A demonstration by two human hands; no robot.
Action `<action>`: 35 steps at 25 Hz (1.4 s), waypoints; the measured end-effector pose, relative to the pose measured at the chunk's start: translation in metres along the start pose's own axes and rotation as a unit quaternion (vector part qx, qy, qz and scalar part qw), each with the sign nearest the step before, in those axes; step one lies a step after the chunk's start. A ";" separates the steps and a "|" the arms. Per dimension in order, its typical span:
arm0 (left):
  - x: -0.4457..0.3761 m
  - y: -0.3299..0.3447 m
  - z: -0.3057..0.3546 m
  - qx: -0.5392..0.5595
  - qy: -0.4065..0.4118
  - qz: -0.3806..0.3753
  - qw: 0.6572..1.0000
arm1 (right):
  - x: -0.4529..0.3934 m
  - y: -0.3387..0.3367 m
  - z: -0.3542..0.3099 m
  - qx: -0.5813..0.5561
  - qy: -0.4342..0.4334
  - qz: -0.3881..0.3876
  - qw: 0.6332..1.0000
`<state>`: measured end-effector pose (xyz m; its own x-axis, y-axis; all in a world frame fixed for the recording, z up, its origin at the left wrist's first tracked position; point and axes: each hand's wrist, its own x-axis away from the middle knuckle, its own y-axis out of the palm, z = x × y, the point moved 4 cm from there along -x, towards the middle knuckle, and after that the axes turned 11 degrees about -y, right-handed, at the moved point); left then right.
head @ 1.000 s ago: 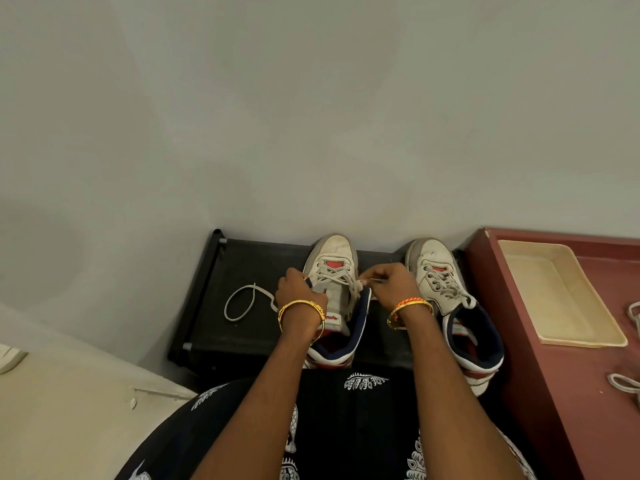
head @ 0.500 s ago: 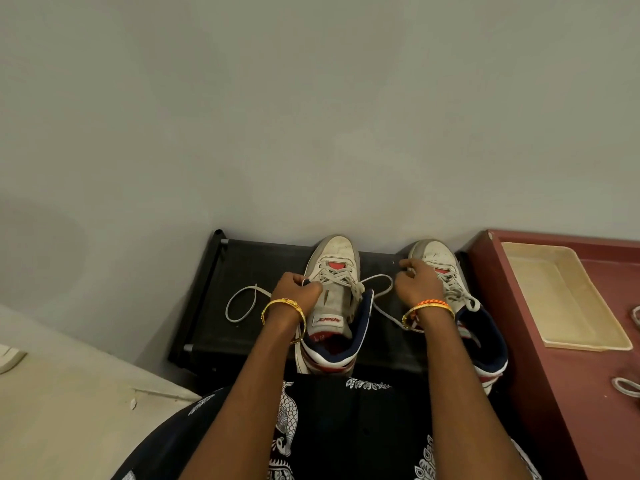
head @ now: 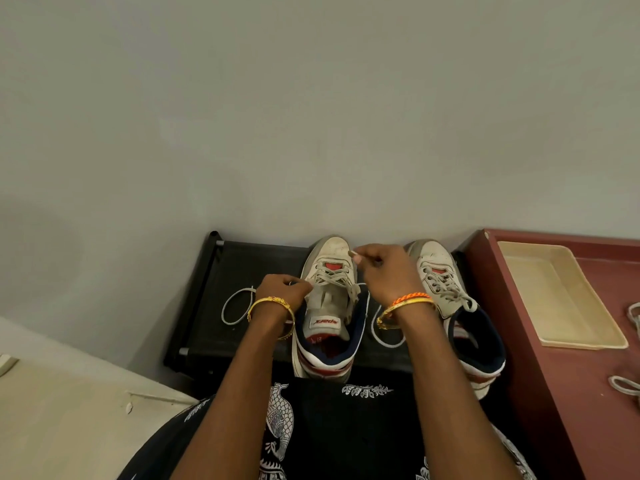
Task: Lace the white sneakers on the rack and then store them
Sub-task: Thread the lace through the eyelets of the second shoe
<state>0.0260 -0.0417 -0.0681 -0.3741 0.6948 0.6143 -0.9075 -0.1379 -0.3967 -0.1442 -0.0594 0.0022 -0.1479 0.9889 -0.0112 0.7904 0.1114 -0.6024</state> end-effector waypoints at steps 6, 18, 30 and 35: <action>0.001 -0.006 -0.003 0.142 -0.141 -0.062 0.978 | -0.002 0.051 0.017 0.068 0.031 0.034 0.997; 0.005 -0.005 -0.001 0.146 -0.139 -0.069 0.977 | -0.005 0.068 0.014 0.219 -0.006 -0.020 0.975; -0.008 -0.002 -0.012 0.128 -0.187 -0.122 0.966 | -0.006 0.079 0.016 0.119 0.014 0.001 0.993; -0.010 -0.016 -0.004 0.156 -0.117 -0.037 0.980 | 0.003 0.065 0.026 0.168 0.041 0.009 0.985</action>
<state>0.0449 -0.0436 -0.0714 -0.3062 0.5354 0.7871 -0.9342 -0.3279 -0.1404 -0.1090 -0.0522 -0.0577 -0.0768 0.9965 0.0325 0.5489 0.0695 -0.8330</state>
